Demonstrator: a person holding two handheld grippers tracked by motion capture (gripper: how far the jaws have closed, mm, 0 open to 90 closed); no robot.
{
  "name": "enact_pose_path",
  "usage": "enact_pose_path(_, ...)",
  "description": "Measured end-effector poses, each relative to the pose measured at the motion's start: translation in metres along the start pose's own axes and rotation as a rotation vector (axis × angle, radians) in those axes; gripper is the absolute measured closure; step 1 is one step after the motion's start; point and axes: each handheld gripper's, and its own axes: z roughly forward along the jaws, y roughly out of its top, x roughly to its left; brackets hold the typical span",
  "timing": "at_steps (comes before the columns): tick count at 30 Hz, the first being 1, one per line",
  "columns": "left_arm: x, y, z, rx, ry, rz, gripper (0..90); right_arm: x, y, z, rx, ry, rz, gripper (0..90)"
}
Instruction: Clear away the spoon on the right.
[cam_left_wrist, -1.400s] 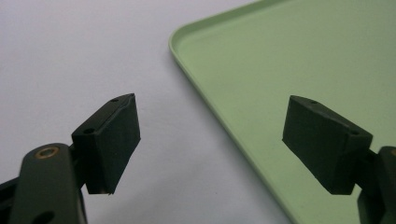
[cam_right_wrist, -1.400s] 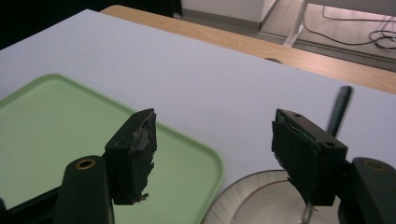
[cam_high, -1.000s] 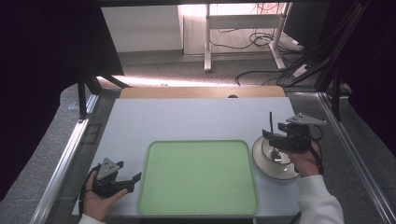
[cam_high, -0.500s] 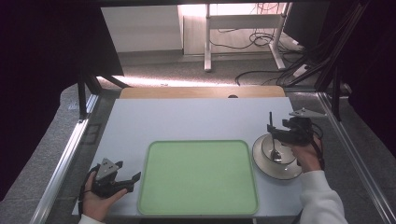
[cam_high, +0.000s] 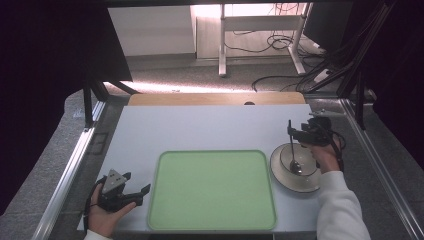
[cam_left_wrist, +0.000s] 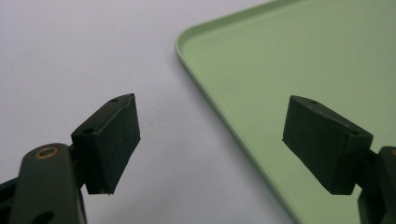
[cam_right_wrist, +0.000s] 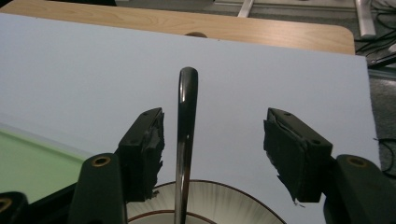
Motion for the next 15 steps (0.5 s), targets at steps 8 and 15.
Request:
enact_pose_path(8, 0.0, 0.001, 0.002, 0.005, -0.004, 0.004, 18.4, -0.001, -0.004, 0.013, 0.045, 0.011, 0.003, 47.1)
enact_pose_path(15, 0.0, 0.0, 0.001, 0.002, -0.005, 0.005, 18.3, 0.0, -0.006, 0.017, 0.071, 0.02, 0.004, 64.2)
